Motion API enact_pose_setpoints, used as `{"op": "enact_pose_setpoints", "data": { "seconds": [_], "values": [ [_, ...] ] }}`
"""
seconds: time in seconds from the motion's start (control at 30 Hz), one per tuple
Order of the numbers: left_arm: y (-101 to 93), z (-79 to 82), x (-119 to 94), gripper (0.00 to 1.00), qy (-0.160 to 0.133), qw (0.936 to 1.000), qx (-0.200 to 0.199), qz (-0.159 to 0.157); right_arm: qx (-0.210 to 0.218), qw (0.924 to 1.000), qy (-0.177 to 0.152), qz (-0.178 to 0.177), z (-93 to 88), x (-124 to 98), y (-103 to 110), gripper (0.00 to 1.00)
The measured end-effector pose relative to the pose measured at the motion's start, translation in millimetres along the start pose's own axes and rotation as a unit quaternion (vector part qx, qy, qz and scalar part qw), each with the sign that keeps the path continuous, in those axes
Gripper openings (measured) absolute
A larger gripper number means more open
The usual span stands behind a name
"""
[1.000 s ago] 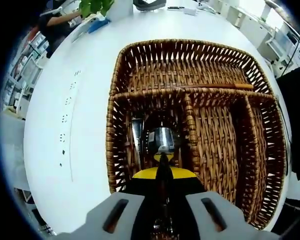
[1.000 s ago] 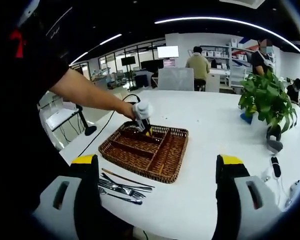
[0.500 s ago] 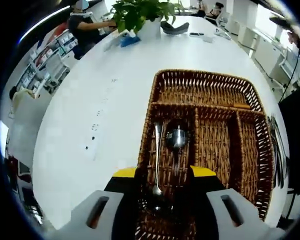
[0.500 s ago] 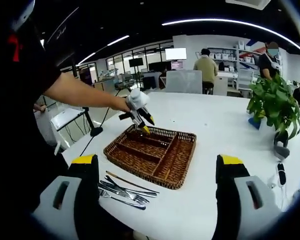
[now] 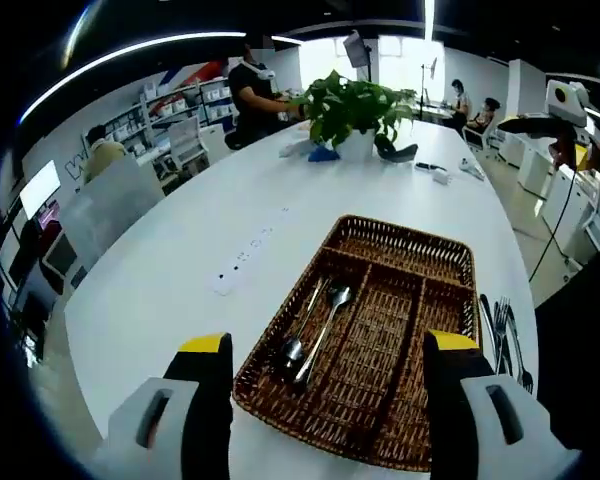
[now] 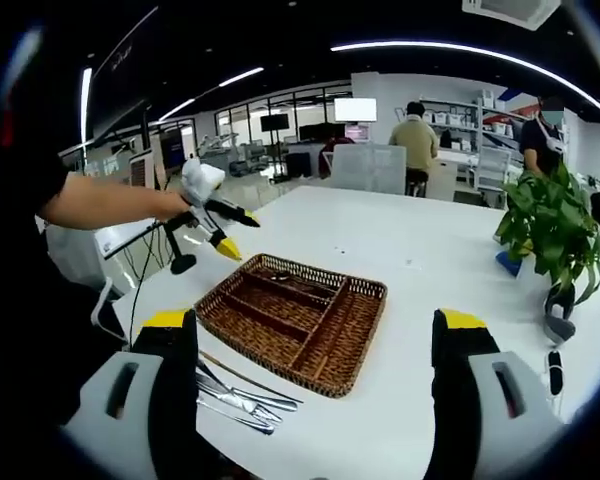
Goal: Arrange the knives, forks, and spoons in their matching storage slots by inserting each utensil handle-first until every utensil is classified and aligned in the correct compartment
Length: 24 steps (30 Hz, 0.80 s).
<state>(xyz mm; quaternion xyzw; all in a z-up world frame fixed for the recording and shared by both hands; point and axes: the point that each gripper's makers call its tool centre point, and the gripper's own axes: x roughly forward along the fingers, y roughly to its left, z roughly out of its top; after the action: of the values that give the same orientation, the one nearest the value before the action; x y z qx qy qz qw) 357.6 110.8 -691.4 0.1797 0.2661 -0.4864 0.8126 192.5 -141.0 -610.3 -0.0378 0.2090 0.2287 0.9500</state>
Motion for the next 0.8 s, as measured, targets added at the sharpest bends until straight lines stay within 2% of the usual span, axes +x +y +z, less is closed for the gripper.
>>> {"op": "enact_pose_setpoints", "data": {
  "seconds": [0.1, 0.17, 0.23, 0.33, 0.4, 0.47, 0.67, 0.77, 0.8],
  "values": [
    [-5.8, 6.2, -23.2, 0.86, -0.038, 0.9988, -0.022, 0.019, 0.002, 1.0, 0.001, -0.008, -4.1, 1.2, -6.3, 1.0],
    [-10.1, -1.1, -35.7, 0.88, -0.033, 0.9985, -0.023, 0.036, 0.006, 0.9999, 0.004, -0.009, -8.1, 0.8, -9.2, 1.0],
    [-13.1, -3.3, -44.1, 0.94, -0.043, 0.9974, -0.026, 0.051, 0.006, 0.9999, 0.005, -0.007, -10.8, -0.7, -11.1, 1.0],
    [-22.3, -9.0, -58.4, 0.99, -0.043, 0.9962, -0.042, 0.063, -0.004, 1.0, 0.003, 0.008, -11.3, -0.9, -14.8, 1.0],
    [-24.7, -4.3, -70.6, 0.99, -0.065, 0.992, -0.058, 0.091, -0.005, 0.9998, 0.001, 0.017, -10.9, 0.8, -20.1, 1.0],
    [-31.3, -6.6, -78.4, 0.99, -0.061, 0.9902, -0.074, 0.101, -0.006, 0.9994, 0.002, 0.032, -9.7, 0.9, -21.1, 1.0],
    [-60.5, -7.8, -97.8, 0.99, -0.075, 0.9853, -0.074, 0.135, -0.03, 0.9975, -0.002, 0.065, -11.7, 3.9, -28.1, 1.0],
    [-66.0, -9.0, -103.3, 0.99, -0.078, 0.9834, -0.073, 0.147, -0.043, 0.9963, -0.006, 0.075, -11.3, 4.0, -29.6, 1.0],
    [-66.9, -10.8, -108.1, 0.99, -0.077, 0.9814, -0.068, 0.162, -0.047, 0.9959, -0.005, 0.077, -11.8, 3.8, -31.2, 1.0]
  ]
}}
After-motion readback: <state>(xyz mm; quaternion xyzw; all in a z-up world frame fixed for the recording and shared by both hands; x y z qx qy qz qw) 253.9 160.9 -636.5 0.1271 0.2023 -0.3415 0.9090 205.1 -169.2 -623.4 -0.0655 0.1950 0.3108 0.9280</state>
